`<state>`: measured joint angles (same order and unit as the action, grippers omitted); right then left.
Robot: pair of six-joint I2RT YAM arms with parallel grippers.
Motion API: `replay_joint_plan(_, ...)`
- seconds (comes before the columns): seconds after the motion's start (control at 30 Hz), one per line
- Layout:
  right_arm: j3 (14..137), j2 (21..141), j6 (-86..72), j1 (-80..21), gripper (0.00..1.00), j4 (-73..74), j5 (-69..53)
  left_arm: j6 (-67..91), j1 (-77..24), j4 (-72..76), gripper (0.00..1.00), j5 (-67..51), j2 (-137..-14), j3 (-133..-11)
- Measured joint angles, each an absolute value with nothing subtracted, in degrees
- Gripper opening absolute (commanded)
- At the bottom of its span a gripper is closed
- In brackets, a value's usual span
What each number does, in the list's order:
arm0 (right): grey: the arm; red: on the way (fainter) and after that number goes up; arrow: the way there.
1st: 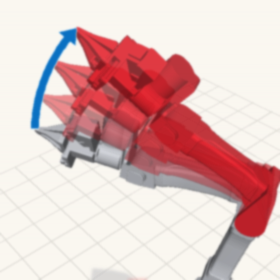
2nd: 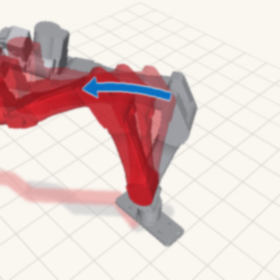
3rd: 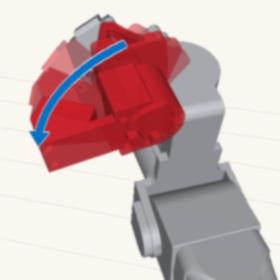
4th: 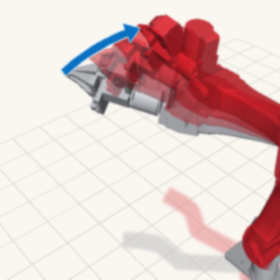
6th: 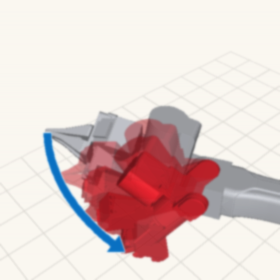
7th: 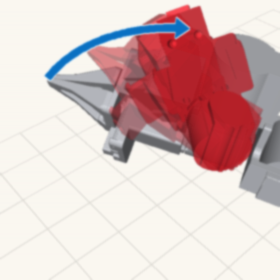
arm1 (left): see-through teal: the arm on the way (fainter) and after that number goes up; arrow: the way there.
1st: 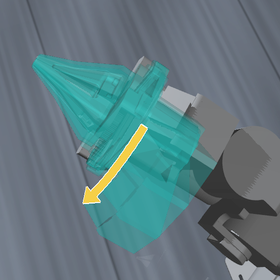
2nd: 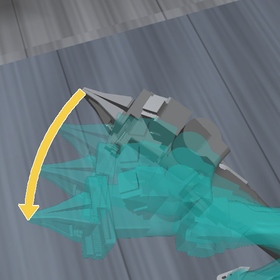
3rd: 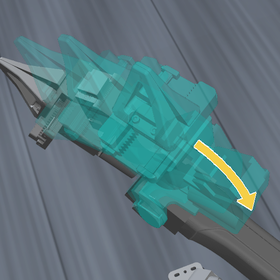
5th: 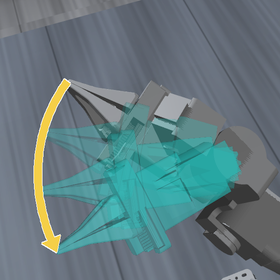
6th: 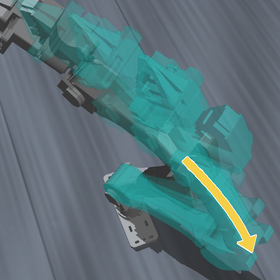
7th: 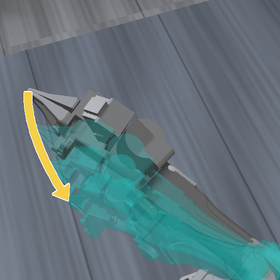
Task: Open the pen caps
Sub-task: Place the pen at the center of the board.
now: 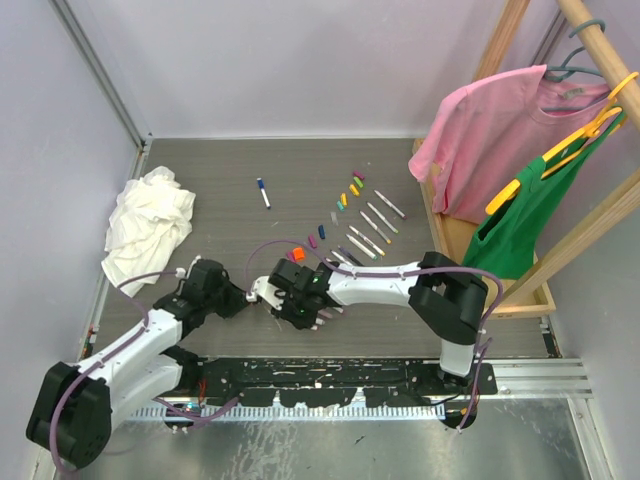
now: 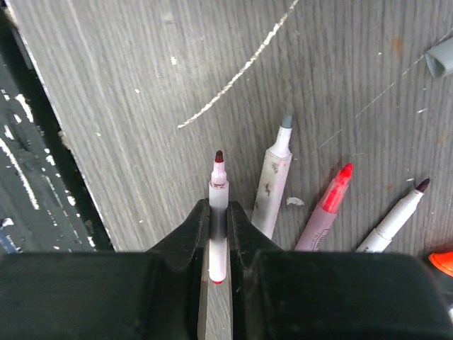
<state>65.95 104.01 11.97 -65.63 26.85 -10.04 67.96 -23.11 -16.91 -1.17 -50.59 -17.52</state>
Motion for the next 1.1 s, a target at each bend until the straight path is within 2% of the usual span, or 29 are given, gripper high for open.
replay_joint_plan(0.17, 66.1, 105.1, 11.9, -65.6, 0.26, 26.9, -8.8, 69.1, -23.1, -15.1, 0.0, -2.5, -54.1, -17.5)
replay_joint_plan(0.33, 66.2, 105.1, 12.0, -65.6, 0.32, 27.0, -8.4, 69.8, -23.1, -13.8, 0.0, -2.9, -54.5, -17.4)
replay_joint_plan(0.73, 66.7, 104.4, 12.2, -65.6, 0.35, 28.1, -8.9, 71.1, -23.1, -12.5, 0.0, -3.5, -52.8, -15.9)
replay_joint_plan(0.93, 66.8, 98.4, 13.0, -64.1, 0.35, 28.8, -12.4, 71.5, -23.1, -11.1, 0.0, -4.0, -53.0, -15.0)
replay_joint_plan(1.1, 66.8, 91.7, 13.7, -58.8, 0.35, 28.8, -19.2, 71.8, -24.4, -10.0, 0.0, -3.8, -55.5, -15.5)
